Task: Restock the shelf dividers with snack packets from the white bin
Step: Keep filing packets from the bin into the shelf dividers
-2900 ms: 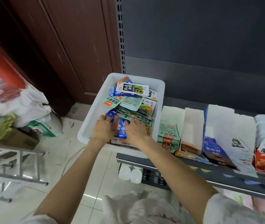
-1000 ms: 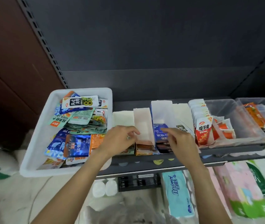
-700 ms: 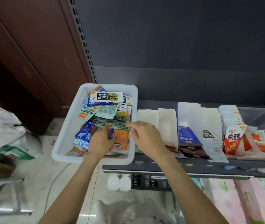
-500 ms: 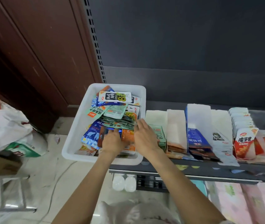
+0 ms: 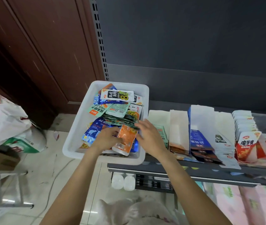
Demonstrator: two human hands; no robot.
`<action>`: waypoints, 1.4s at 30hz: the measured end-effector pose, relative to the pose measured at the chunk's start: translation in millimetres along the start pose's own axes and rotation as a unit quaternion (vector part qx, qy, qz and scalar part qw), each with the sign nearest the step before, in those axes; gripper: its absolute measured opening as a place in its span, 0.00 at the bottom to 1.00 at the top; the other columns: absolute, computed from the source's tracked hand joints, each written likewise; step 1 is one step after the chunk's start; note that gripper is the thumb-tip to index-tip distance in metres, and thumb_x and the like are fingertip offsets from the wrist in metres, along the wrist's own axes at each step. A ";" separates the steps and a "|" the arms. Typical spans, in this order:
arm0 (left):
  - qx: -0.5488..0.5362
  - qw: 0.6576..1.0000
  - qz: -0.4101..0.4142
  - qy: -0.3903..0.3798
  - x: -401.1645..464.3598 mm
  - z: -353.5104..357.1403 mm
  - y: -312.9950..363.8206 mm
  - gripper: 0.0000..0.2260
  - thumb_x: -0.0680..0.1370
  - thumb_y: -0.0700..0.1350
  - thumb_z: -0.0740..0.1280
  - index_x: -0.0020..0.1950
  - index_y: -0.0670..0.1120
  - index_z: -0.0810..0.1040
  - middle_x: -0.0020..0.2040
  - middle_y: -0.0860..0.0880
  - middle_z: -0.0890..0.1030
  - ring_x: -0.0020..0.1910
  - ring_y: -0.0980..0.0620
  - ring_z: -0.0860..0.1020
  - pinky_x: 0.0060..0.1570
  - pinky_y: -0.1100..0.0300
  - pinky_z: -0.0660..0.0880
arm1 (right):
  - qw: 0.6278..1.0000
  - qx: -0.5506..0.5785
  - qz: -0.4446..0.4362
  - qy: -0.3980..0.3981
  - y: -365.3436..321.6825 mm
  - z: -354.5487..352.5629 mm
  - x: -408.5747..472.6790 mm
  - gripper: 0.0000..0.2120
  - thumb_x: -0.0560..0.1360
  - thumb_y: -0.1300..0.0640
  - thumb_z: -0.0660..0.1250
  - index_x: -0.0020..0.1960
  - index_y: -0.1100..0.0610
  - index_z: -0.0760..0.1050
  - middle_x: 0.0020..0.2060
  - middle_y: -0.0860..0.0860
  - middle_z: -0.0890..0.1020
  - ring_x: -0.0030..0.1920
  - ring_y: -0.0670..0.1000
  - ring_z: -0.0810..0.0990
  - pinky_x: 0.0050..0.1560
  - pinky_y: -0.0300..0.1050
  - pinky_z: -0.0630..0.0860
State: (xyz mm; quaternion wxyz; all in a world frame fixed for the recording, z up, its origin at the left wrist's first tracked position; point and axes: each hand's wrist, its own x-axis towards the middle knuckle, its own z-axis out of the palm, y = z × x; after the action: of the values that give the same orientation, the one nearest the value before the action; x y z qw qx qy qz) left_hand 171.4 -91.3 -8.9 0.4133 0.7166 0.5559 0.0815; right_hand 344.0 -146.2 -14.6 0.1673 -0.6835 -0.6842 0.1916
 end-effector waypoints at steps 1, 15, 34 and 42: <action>-0.042 0.999 0.017 0.004 -8.0 -11.3 0.8 0.07 0.72 0.43 0.72 0.47 0.52 0.79 0.45 0.55 0.82 0.46 0.54 0.80 0.46 0.62 0.73 | 0.998 0.054 0.016 0.023 -2.4 -6.9 -3.3 0.18 0.79 0.54 0.61 0.68 0.54 0.69 0.68 0.49 0.71 0.70 0.50 0.64 0.69 0.43 0.60; 0.152 0.807 0.530 0.211 -7.4 22.7 65.8 0.17 0.73 0.49 0.71 0.61 0.52 0.76 0.61 0.49 0.77 0.60 0.48 0.72 0.61 0.56 0.66 | 0.950 0.259 0.129 0.121 23.7 -127.3 -73.1 0.12 0.75 0.57 0.68 0.58 0.49 0.74 0.49 0.48 0.82 0.48 0.47 0.81 0.44 0.41 0.79; -0.070 0.956 0.285 0.010 31.6 116.6 118.2 0.05 0.75 0.42 0.70 0.49 0.48 0.83 0.44 0.51 0.85 0.42 0.60 0.80 0.48 0.61 0.78 | 0.982 -0.062 0.058 0.169 88.5 -105.3 -105.7 0.13 0.79 0.62 0.57 0.62 0.54 0.72 0.46 0.55 0.82 0.44 0.55 0.80 0.40 0.47 0.76; 0.286 0.891 0.352 -0.010 22.4 103.0 103.5 0.12 0.77 0.47 0.64 0.59 0.54 0.79 0.60 0.55 0.77 0.60 0.50 0.68 0.55 0.57 0.61 | 0.995 -0.062 0.074 0.031 89.3 -76.2 -93.9 0.12 0.78 0.58 0.60 0.57 0.48 0.79 0.50 0.47 0.83 0.49 0.49 0.80 0.43 0.42 0.73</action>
State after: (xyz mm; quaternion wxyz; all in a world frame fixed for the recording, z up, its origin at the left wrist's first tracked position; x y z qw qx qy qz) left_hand 314.5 -127.7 -12.3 0.1401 0.9533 0.2624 0.0519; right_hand 460.1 -238.1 11.0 0.1308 -0.7470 -0.6367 0.1394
